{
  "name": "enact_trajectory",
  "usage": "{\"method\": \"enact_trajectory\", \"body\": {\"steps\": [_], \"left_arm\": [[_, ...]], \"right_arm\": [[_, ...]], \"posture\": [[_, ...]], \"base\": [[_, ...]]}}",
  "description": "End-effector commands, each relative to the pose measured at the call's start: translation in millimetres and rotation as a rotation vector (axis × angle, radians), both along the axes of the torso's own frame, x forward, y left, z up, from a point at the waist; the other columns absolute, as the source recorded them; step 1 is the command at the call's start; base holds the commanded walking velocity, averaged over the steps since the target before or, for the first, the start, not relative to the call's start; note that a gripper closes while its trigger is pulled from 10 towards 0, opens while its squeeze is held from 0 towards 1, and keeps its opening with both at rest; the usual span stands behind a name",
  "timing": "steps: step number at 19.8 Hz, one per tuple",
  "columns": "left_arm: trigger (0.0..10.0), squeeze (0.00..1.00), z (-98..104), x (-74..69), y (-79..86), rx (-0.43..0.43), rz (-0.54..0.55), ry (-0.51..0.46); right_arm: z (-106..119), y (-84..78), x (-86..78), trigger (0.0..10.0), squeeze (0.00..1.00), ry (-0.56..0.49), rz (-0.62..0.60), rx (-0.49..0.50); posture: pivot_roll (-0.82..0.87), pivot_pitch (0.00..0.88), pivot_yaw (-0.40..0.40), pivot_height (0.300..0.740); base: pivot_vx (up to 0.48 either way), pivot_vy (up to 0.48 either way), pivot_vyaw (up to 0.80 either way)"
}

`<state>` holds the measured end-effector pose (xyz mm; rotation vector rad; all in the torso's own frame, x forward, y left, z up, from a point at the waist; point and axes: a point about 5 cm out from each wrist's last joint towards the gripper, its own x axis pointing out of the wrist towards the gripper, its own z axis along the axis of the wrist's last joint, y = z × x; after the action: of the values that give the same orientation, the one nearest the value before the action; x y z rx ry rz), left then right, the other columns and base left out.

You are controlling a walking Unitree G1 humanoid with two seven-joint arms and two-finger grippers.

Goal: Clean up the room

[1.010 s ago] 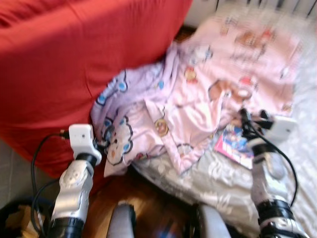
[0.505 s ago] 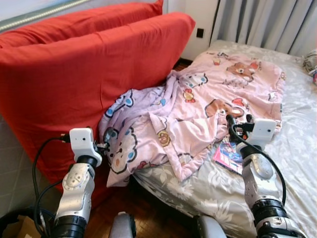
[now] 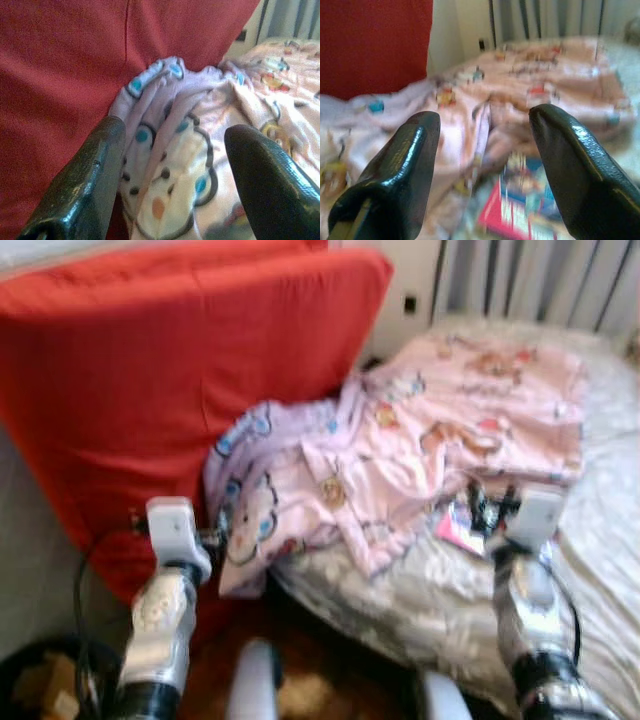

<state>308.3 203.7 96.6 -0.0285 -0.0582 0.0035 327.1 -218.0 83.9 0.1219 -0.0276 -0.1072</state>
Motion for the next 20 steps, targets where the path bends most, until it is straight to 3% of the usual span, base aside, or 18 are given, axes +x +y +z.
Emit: {"method": "enact_trajectory", "body": {"steps": [1,10,20], "left_arm": [[10.0,0.00,12.0,6.1,0.0,0.012,-0.013,-0.037],[10.0,0.00,15.0,7.8,-5.8,0.003,-0.045,-0.044],[10.0,0.00,15.8,8.3,-9.1,0.001,-0.060,-0.044]], "right_arm": [[7.2,1.1,4.4,10.0,0.00,-0.023,0.001,0.004],[3.2,1.8,2.8,10.0,0.00,-0.008,0.008,0.000],[1.1,8.9,1.2,10.0,0.00,-0.007,0.056,-0.006]], "posture": [[0.08,0.064,0.022,0.586],[0.09,0.082,0.031,0.586],[0.09,0.092,0.037,0.586]], "base": [[0.000,0.000,0.00],[0.000,0.000,0.00],[0.000,0.000,0.76]]}}
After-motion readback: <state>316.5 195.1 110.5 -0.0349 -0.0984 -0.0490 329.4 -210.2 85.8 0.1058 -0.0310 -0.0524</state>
